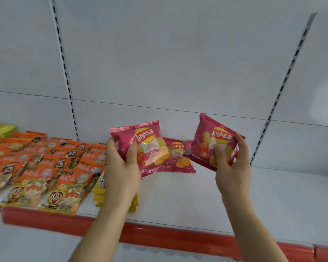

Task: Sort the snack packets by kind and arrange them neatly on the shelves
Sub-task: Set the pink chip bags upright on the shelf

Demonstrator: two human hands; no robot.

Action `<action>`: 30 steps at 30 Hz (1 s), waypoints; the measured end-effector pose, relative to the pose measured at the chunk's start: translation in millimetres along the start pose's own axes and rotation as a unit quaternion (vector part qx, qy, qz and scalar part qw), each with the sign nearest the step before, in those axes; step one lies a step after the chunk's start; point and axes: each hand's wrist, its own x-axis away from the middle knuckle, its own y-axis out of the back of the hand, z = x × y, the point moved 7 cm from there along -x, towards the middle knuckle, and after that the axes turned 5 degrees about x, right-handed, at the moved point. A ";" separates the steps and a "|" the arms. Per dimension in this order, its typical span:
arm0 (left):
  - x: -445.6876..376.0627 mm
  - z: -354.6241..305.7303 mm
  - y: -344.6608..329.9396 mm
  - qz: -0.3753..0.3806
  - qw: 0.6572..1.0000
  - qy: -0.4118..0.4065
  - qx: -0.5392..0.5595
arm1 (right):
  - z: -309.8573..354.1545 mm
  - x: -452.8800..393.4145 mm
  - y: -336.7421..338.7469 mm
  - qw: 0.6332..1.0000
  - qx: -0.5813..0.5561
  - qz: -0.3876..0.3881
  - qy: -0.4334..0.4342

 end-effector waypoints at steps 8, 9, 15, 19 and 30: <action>-7.2 18.3 -1.4 0.051 0.988 0.103 0.102 | -39.4 5.9 -69.4 0.946 0.251 0.190 0.078; -5.8 19.7 -3.8 0.060 0.986 0.109 0.106 | -41.7 8.0 -76.4 0.934 0.283 0.205 0.079; -5.6 23.0 -8.4 0.074 0.987 0.109 0.097 | -59.0 8.5 -92.8 0.846 0.466 0.246 0.080; 2.6 21.5 -19.7 0.099 0.987 0.099 0.082 | -57.1 11.5 -97.0 0.824 0.497 0.252 0.103; 10.3 13.8 -54.7 0.182 0.981 0.056 0.031 | -2.6 18.8 -35.3 0.964 0.036 0.264 0.003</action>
